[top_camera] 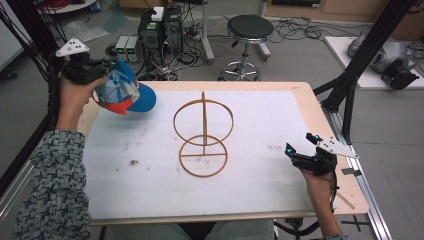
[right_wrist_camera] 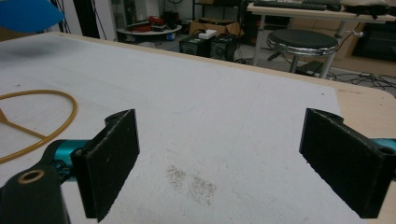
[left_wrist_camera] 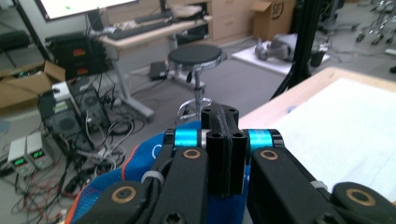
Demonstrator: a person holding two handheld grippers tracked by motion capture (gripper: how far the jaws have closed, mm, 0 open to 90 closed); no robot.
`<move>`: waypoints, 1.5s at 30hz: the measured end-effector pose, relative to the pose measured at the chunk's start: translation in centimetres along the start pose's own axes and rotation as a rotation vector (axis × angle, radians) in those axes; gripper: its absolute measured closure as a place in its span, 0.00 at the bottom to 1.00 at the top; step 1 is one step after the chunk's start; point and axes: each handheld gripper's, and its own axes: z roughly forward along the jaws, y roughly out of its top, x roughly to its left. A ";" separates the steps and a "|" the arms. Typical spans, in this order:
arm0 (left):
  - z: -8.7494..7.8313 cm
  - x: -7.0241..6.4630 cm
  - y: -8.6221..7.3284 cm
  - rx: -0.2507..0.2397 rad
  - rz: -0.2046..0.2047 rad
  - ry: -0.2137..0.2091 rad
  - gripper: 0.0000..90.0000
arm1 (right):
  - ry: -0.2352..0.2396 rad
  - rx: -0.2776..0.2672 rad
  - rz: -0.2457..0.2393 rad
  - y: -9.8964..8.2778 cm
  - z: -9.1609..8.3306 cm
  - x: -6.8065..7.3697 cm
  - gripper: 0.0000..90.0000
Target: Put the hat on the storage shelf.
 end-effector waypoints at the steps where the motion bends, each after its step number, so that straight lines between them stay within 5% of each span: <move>1: -0.1 -0.2 0.4 -0.004 0.008 -0.002 1.00 | 0.001 0.000 0.003 0.0 0.0 0.0 0.12; 11: -0.6 -3.0 5.9 -0.082 0.064 -0.045 0.99 | 0.007 -0.004 0.008 0.0 -0.1 0.0 0.12; 21: -0.5 -5.0 9.4 -0.121 0.102 -0.065 0.99 | 0.006 -0.008 0.002 0.0 -0.1 0.0 0.12; 45: -0.4 -9.5 15.1 -0.188 0.173 -0.134 1.00 | 0.008 -0.009 0.004 0.0 -0.1 0.0 0.12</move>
